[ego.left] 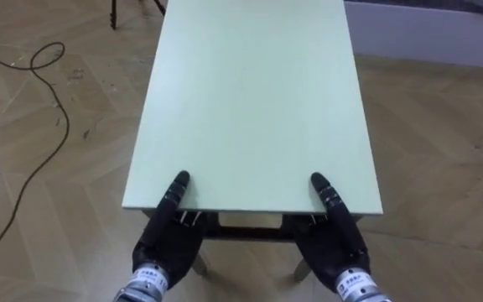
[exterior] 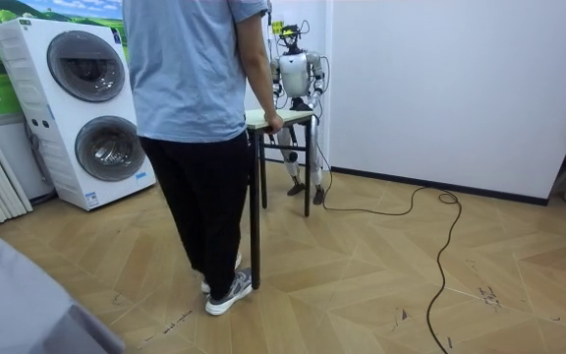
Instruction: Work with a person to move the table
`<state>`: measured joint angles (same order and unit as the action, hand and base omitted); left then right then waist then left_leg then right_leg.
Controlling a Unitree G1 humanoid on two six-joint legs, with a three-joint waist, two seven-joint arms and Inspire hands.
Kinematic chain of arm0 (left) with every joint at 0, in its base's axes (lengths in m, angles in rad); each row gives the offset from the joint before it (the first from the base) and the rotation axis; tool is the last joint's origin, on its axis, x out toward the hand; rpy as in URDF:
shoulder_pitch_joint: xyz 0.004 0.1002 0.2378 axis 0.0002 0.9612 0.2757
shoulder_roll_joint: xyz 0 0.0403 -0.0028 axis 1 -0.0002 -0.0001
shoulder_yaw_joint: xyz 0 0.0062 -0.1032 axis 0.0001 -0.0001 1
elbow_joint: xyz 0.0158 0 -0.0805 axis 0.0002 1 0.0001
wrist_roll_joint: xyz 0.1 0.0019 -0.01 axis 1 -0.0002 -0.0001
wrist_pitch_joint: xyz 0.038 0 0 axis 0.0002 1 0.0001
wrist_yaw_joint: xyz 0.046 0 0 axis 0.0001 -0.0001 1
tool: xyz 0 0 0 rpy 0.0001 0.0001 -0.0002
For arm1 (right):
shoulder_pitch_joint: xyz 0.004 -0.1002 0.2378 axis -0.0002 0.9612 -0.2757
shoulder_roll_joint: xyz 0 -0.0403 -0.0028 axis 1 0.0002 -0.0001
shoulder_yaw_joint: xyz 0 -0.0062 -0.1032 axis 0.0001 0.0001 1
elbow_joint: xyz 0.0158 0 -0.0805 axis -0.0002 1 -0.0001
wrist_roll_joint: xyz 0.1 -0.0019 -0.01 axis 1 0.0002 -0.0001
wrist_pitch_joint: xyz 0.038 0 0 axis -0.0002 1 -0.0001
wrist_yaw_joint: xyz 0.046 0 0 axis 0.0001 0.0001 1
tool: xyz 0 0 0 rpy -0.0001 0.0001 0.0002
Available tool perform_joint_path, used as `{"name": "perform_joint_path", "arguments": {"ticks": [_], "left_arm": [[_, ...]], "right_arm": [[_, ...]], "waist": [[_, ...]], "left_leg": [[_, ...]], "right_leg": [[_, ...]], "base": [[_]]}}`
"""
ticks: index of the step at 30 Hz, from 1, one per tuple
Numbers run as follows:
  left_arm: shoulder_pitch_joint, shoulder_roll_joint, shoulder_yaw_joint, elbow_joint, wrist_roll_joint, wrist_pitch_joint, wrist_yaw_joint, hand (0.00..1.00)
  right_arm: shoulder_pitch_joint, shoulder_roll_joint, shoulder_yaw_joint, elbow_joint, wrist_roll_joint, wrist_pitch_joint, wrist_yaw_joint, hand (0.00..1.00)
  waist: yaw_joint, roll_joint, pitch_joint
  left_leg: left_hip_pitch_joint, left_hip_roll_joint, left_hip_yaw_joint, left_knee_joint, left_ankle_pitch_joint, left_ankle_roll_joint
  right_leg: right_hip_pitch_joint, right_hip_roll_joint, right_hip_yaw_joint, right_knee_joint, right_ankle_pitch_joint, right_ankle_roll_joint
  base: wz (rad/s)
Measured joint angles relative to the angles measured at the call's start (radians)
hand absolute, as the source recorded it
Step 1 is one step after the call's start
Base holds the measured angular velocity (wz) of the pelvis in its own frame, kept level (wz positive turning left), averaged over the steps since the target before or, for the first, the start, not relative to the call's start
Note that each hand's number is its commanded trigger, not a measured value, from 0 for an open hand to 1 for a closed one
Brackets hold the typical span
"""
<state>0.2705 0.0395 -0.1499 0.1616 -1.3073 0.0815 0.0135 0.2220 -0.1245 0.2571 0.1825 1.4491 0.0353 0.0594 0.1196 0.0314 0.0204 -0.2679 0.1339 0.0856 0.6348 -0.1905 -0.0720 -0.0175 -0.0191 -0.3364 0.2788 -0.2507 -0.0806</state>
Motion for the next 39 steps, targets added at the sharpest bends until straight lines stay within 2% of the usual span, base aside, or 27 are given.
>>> {"name": "perform_joint_path", "arguments": {"ticks": [1, 2, 3, 4, 5, 6, 7, 8, 9, 10, 11, 14, 15, 16, 17, 18, 19, 20, 21, 22, 23, 25, 29, 33, 35, 37, 39], "left_arm": [[0.020, 0.000, 0.002, -0.001, -0.023, 0.006, -0.007, 1.00], [0.024, 0.000, 0.002, -0.003, -0.029, 0.012, -0.008, 1.00], [0.026, 0.000, 0.003, -0.003, -0.028, 0.020, -0.014, 1.00], [0.025, 0.001, 0.002, -0.004, -0.023, 0.026, -0.022, 1.00], [0.024, 0.001, 0.001, -0.004, -0.022, 0.026, -0.025, 1.00], [0.020, 0.001, 0.001, -0.004, -0.022, 0.027, -0.026, 1.00], [0.003, 0.004, 0.000, -0.003, -0.013, 0.031, -0.024, 1.00], [-0.006, 0.007, 0.001, -0.003, -0.006, 0.032, -0.024, 1.00], [-0.015, 0.012, 0.003, -0.005, 0.009, 0.032, -0.024, 1.00], [-0.022, 0.015, 0.003, -0.005, 0.018, 0.031, -0.021, 1.00], [-0.024, 0.020, 0.003, -0.005, 0.018, 0.031, -0.020, 1.00], [-0.024, 0.020, 0.000, -0.012, 0.036, 0.031, -0.020, 1.00], [-0.027, 0.020, -0.004, -0.014, 0.044, 0.028, -0.020, 1.00], [-0.044, 0.020, -0.022, -0.014, 0.048, 0.027, -0.012, 1.00], [-0.056, 0.020, -0.033, -0.014, 0.054, 0.024, -0.003, 1.00], [-0.073, 0.020, -0.052, -0.013, 0.056, 0.018, 0.012, 1.00], [-0.078, 0.015, -0.068, -0.010, 0.046, 0.008, 0.018, 1.00], [-0.073, 0.018, -0.074, -0.008, 0.032, -0.003, 0.019, 1.00], [-0.059, 0.029, -0.077, -0.011, 0.008, -0.026, 0.016, 1.00], [-0.058, 0.033, -0.071, -0.006, 0.001, -0.033, 0.015, 1.00], [-0.057, 0.023, -0.071, -0.002, 0.001, -0.033, 0.021, 1.00], [-0.060, 0.019, -0.075, -0.002, 0.002, -0.033, 0.030, 1.00], [-0.065, 0.014, -0.087, -0.002, 0.000, -0.036, 0.062, 1.00], [-0.074, 0.015, -0.091, 0.019, -0.011, -0.035, 0.065, 1.00], [-0.077, 0.016, -0.092, 0.023, -0.005, -0.035, 0.065, 1.00], [-0.079, 0.016, -0.092, 0.024, -0.006, -0.035, 0.065, 1.00], [-0.080, 0.018, -0.092, 0.025, -0.009, -0.033, 0.066, 1.00]], "right_arm": [[-0.003, -0.007, 0.006, 0.000, -0.004, 0.003, -0.007, 1.00], [-0.003, -0.010, 0.005, -0.001, -0.005, 0.004, -0.007, 1.00], [-0.002, -0.012, -0.001, -0.001, -0.004, 0.010, -0.007, 1.00], [0.001, -0.012, -0.007, -0.001, -0.003, 0.010, -0.006, 1.00], [0.001, -0.011, -0.009, -0.001, -0.003, 0.009, -0.006, 1.00], [0.000, -0.011, -0.012, -0.001, -0.003, 0.009, -0.006, 1.00], [-0.002, -0.003, -0.023, -0.001, -0.003, 0.009, -0.006, 1.00], [-0.002, 0.002, -0.028, -0.001, -0.003, 0.009, -0.005, 1.00], [0.001, 0.008, -0.031, -0.002, -0.003, 0.009, -0.004, 1.00], [0.006, 0.015, -0.030, -0.003, -0.001, 0.009, -0.002, 1.00], [0.018, 0.018, -0.030, -0.013, 0.001, 0.008, 0.000, 1.00], [0.039, 0.015, -0.028, -0.031, 0.008, 0.006, 0.000, 1.00], [0.045, 0.013, -0.027, -0.039, 0.018, 0.004, 0.000, 1.00], [0.053, 0.009, -0.029, -0.046, 0.030, -0.004, 0.002, 1.00], [0.055, 0.008, -0.037, -0.046, 0.035, -0.007, 0.005, 1.00], [0.054, 0.006, -0.057, -0.046, 0.038, -0.010, 0.007, 1.00], [0.053, 0.007, -0.062, -0.045, 0.036, -0.013, 0.005, 1.00], [0.053, 0.009, -0.060, -0.045, 0.033, -0.012, 0.002, 1.00], [0.041, 0.013, -0.043, -0.046, 0.027, -0.013, -0.012, 1.00], [0.037, 0.016, -0.040, -0.045, 0.012, -0.015, -0.013, 1.00], [0.037, 0.014, -0.037, -0.044, 0.009, -0.018, -0.013, 1.00], [0.036, 0.014, -0.038, -0.041, 0.007, -0.019, -0.013, 1.00], [0.035, 0.014, -0.044, -0.031, 0.006, -0.021, -0.016, 1.00], [0.038, 0.019, -0.044, -0.025, 0.006, -0.021, -0.026, 1.00], [0.041, 0.026, -0.046, -0.024, 0.007, -0.022, -0.034, 1.00], [0.038, 0.026, -0.047, -0.024, 0.009, -0.020, -0.040, 1.00], [0.038, 0.026, -0.047, -0.025, 0.012, -0.019, -0.046, 1.00]], "waist": [[-0.007, 0.023, -0.0060], [-0.013, 0.030, -0.0070], [-0.035, 0.037, -0.0054], [-0.063, 0.039, -0.0031], [-0.085, 0.042, -0.0014], [-0.088, 0.046, 0.0006], [-0.092, 0.050, 0.0046], [-0.094, 0.049, 0.0073], [-0.098, 0.037, 0.0082], [-0.115, 0.034, 0.0084], [-0.127, 0.040, 0.0071], [-0.143, 0.046, 0.0068], [-0.146, 0.047, 0.0066], [-0.152, 0.050, 0.0072], [-0.154, 0.050, 0.0070], [-0.155, 0.047, 0.0060], [-0.146, 0.045, 0.0090], [-0.144, 0.048, 0.0078], [-0.136, 0.046, 0.0001], [-0.143, 0.049, 0.0016], [-0.155, 0.057, 0.0035], [-0.160, 0.055, 0.0035], [-0.161, 0.046, 0.0043], [-0.173, 0.027, 0.0053], [-0.187, 0.007, 0.0061], [-0.197, -0.002, 0.0055], [-0.197, -0.013, 0.0044]], "left_leg": [[0.001, 0.011, -0.003, 0.158, -0.026, 0.001], [0.005, 0.011, -0.010, 0.219, -0.028, 0.004], [0.029, 0.011, -0.013, 0.284, -0.029, 0.004], [0.070, 0.012, -0.018, 0.294, -0.029, 0.004], [0.122, 0.020, -0.015, 0.263, -0.028, 0.003], [0.151, 0.029, -0.009, 0.234, -0.023, -0.004], [0.201, 0.038, -0.005, 0.150, -0.055, -0.021], [0.215, 0.031, -0.003, 0.101, -0.075, -0.027], [0.234, 0.011, -0.006, 0.026, -0.088, -0.024], [0.252, -0.005, -0.007, -0.045, -0.088, -0.024], [0.272, -0.010, -0.004, -0.108, -0.089, -0.025], [0.281, -0.012, 0.011, -0.175, -0.095, -0.032], [0.275, -0.008, 0.023, -0.194, -0.113, -0.036], [0.267, -0.003, 0.022, -0.275, -0.130, -0.023], [0.263, -0.002, 0.026, -0.324, -0.129, -0.020], [0.275, -0.010, 0.039, -0.361, -0.120, 0.004], [0.294, -0.023, 0.021, -0.369, -0.111, 0.020], [0.300, -0.024, -0.010, -0.368, -0.112, 0.022], [0.297, -0.031, -0.047, -0.368, -0.114, 0.021], [0.294, -0.041, -0.046, -0.372, -0.125, 0.024], [0.295, -0.042, -0.033, -0.384, -0.129, 0.026], [0.301, -0.045, -0.005, -0.402, -0.128, 0.028], [0.308, -0.081, -0.007, -0.396, -0.117, 0.047], [0.307, -0.118, -0.007, -0.393, -0.099, 0.074], [0.302, -0.144, -0.005, -0.380, -0.087, 0.094], [0.297, -0.164, 0.000, -0.381, -0.077, 0.111], [0.294, -0.170, 0.028, -0.392, -0.066, 0.131]], "right_leg": [[0.015, 0.017, -0.046, -0.012, 0.006, -0.011], [0.017, 0.026, -0.075, -0.017, 0.008, -0.014], [0.019, 0.036, -0.115, -0.021, 0.009, -0.020], [0.017, 0.041, -0.144, -0.020, 0.008, -0.023], [0.007, 0.044, -0.157, -0.010, 0.008, -0.023], [-0.003, 0.044, -0.158, 0.002, 0.007, -0.024], [-0.030, 0.040, -0.156, 0.028, 0.006, -0.025], [-0.045, 0.035, -0.153, 0.044, 0.006, -0.025], [-0.073, 0.018, -0.132, 0.066, 0.009, -0.024], [-0.088, 0.012, -0.082, 0.065, 0.026, -0.024], [-0.098, 0.012, -0.037, 0.061, 0.043, -0.021], [-0.123, 0.013, 0.034, 0.063, 0.066, -0.015], [-0.137, 0.013, 0.077, 0.065, 0.070, -0.010], [-0.159, 0.014, 0.124, 0.082, 0.071, -0.006], [-0.177, 0.013, 0.140, 0.103, 0.071, -0.001], [-0.218, 0.004, 0.148, 0.160, 0.071, 0.016], [-0.273, 0.002, 0.140, 0.233, 0.070, 0.044], [-0.286, 0.013, 0.150, 0.221, 0.073, 0.048], [-0.285, 0.038, 0.167, 0.088, 0.144, 0.035], [-0.280, 0.023, 0.114, 0.046, 0.192, -0.003], [-0.282, 0.013, 0.081, 0.051, 0.196, -0.006], [-0.283, 0.004, 0.074, 0.052, 0.200, -0.009], [-0.277, -0.022, 0.076, 0.050, 0.211, 0.000], [-0.279, -0.060, 0.086, 0.077, 0.222, 0.014], [-0.280, -0.088, 0.088, 0.084, 0.235, 0.028], [-0.281, -0.107, 0.096, 0.080, 0.253, 0.042], [-0.285, -0.114, 0.127, 0.075, 0.276, 0.063]], "base": [[-0.59], [0.04], [0.53], [0.73], [0.60], [0.38], [0.21], [0.29], [0.38], [0.50], [0.42], [0.28], [0.34], [0.39], [0.37], [-0.08], [-0.36], [-0.71], [-0.40], [-0.11], [0.22], [0.13], [-0.02], [0.04], [0.05], [0.03], [0.02]]}}
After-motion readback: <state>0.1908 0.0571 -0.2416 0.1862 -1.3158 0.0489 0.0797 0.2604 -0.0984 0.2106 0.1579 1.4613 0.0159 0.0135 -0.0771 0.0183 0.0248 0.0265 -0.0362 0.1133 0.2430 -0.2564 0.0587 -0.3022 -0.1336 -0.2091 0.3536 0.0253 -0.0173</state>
